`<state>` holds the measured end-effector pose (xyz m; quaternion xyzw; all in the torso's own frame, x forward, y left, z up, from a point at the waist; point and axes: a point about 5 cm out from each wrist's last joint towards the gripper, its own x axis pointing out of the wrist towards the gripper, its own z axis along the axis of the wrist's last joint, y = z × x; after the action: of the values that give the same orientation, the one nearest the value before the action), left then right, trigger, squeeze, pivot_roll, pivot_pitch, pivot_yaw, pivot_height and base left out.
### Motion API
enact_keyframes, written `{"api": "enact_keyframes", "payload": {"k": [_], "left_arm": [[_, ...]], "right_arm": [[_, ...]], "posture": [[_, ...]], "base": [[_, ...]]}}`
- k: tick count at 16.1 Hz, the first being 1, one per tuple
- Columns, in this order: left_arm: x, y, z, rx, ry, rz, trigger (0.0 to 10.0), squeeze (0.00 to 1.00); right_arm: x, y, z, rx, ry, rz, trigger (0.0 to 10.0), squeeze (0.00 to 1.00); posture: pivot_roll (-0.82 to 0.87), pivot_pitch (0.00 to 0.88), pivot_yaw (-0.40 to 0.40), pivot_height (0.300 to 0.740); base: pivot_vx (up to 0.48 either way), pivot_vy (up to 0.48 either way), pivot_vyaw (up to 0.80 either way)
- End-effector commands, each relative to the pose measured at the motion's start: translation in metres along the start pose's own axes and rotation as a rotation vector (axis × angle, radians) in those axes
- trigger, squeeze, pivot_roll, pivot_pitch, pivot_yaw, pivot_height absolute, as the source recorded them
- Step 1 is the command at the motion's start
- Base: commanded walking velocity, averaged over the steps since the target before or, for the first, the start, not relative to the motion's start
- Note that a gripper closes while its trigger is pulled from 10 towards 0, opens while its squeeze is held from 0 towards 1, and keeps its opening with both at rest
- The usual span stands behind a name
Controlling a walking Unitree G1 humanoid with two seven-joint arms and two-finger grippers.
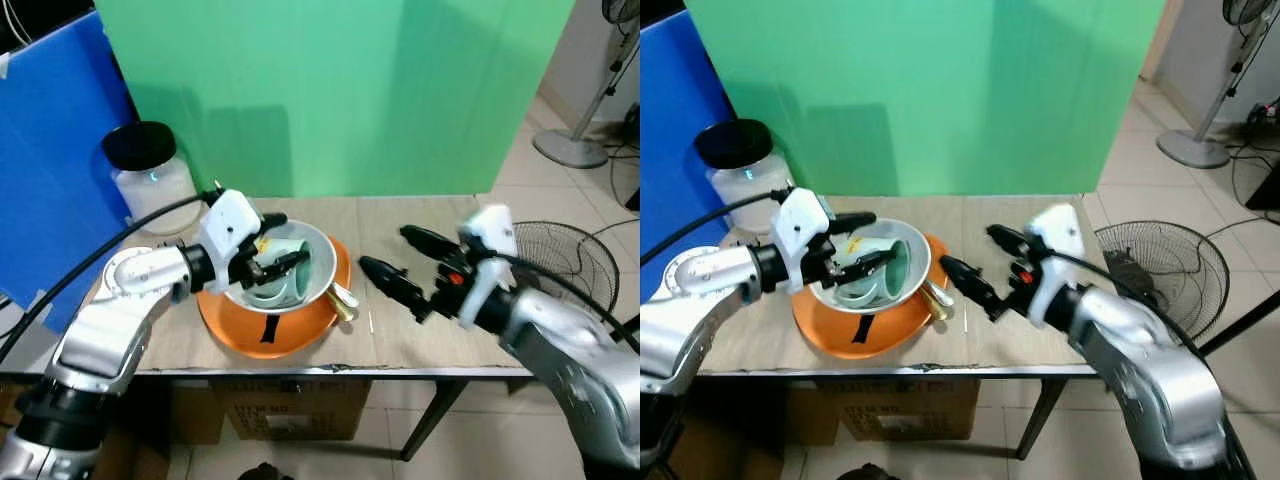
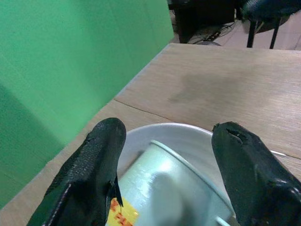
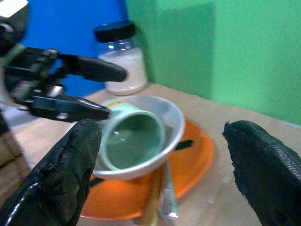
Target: Setting the table
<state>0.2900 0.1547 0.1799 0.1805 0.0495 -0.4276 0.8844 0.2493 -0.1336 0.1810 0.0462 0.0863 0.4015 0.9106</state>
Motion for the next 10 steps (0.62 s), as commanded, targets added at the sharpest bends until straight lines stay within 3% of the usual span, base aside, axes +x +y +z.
{"api": "enact_keyframes", "payload": {"k": [1, 3, 4, 6, 10], "left_arm": [[-0.005, 0.009, 0.003, 0.009, 0.009, 0.036, 10.0, 0.0], [-0.02, 0.021, -0.003, 0.051, 0.083, 0.105, 10.0, 0.0], [-0.035, 0.029, -0.007, 0.077, 0.134, 0.148, 10.0, 0.0], [-0.049, 0.034, -0.011, 0.096, 0.178, 0.167, 10.0, 0.0], [-0.063, 0.028, -0.023, 0.077, 0.256, 0.149, 10.0, 0.0]], "right_arm": [[0.006, 0.002, -0.002, 0.029, 0.024, 0.041, 10.0, 1.0], [0.023, 0.005, -0.003, 0.069, 0.064, 0.098, 10.0, 1.0], [0.036, 0.006, -0.003, 0.104, 0.069, 0.128, 10.0, 1.0], [0.053, 0.006, -0.002, 0.133, 0.081, 0.156, 10.0, 1.0], [0.08, 0.013, -0.005, 0.221, 0.124, 0.256, 10.0, 1.0]], "posture": [[0.07, 0.0, 0.048, 0.74], [0.08, 0.0, 0.041, 0.74], [0.08, 0.0, 0.041, 0.74], [0.1, 0.0, 0.034, 0.74], [0.13, 0.0, 0.026, 0.74]], "base": [[0.0, 0.0, 0.0], [0.0, 0.0, 0.0], [0.0, 0.0, 0.0], [0.0, 0.0, 0.0], [0.0, 0.0, 0.0]]}}
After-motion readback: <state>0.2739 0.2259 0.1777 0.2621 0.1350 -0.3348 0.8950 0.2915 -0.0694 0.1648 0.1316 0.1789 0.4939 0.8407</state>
